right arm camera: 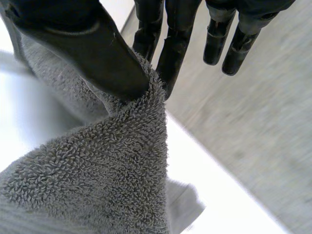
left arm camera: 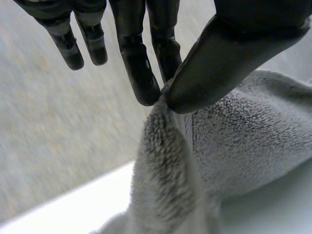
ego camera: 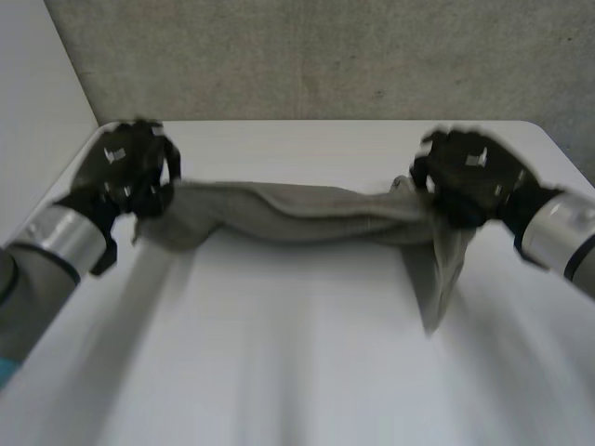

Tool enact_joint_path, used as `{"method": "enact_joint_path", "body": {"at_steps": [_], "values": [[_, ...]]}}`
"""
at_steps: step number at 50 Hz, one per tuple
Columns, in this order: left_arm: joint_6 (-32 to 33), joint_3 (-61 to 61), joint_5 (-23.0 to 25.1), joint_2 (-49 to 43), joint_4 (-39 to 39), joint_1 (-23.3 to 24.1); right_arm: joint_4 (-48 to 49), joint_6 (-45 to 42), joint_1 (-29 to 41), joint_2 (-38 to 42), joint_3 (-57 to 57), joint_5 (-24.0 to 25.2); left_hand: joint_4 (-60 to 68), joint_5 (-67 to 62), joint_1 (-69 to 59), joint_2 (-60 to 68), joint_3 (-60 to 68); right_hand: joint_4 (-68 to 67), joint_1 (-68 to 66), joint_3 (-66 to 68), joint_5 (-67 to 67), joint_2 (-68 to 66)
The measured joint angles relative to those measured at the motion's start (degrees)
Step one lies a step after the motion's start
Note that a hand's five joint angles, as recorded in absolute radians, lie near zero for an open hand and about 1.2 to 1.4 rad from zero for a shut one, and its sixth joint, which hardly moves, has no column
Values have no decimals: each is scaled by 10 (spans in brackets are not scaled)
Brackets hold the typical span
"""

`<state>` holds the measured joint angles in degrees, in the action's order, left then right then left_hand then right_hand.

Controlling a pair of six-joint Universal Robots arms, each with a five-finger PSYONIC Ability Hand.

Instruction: Fold the towel.

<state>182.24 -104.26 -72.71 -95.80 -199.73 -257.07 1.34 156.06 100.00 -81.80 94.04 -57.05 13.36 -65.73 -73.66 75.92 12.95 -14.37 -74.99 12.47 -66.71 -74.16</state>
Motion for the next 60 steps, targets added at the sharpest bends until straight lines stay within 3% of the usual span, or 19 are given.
{"method": "enact_joint_path", "body": {"at_steps": [6, 11, 26, 33, 37, 42, 52, 60], "values": [[34, -50, 8, -9, 1, 1, -2, -49, -15, 76, 42, 45, 0, 0, 0, 0, 0, 0, 0, 0, 0, 0], [54, -47, 4, -27, 3, 6, -1, -55, -16, 143, 20, 47, 0, 0, 0, 0, 0, 0, 0, 0, 0, 0], [58, 42, -8, -87, 5, 16, 5, -49, 2, 237, -130, -9, 0, 0, 0, 0, 0, 0, 0, 0, 2, 0], [55, 80, -26, -128, 6, 28, 20, -47, 7, 281, -183, -61, 0, 0, 0, 0, 0, 0, 169, 0, 185, 152], [55, 82, -28, -136, 7, 33, 23, -30, 8, 260, -163, -104, 0, 0, 0, 0, 0, 0, 356, 0, 378, 326], [55, 78, -28, -137, 7, 35, 26, 22, 9, 176, -85, -148, 0, 0, 0, 0, 0, 0, 583, 0, 632, 565], [54, 74, -28, -135, 8, 36, 30, 107, 11, 28, 88, -164, 0, 0, 0, 0, 0, 0, 607, 0, 632, 598], [53, 72, -28, -132, 7, 38, 77, 122, 13, -11, 194, -230, 0, 0, 0, 0, 0, 0, 609, 0, 632, 598]]}}
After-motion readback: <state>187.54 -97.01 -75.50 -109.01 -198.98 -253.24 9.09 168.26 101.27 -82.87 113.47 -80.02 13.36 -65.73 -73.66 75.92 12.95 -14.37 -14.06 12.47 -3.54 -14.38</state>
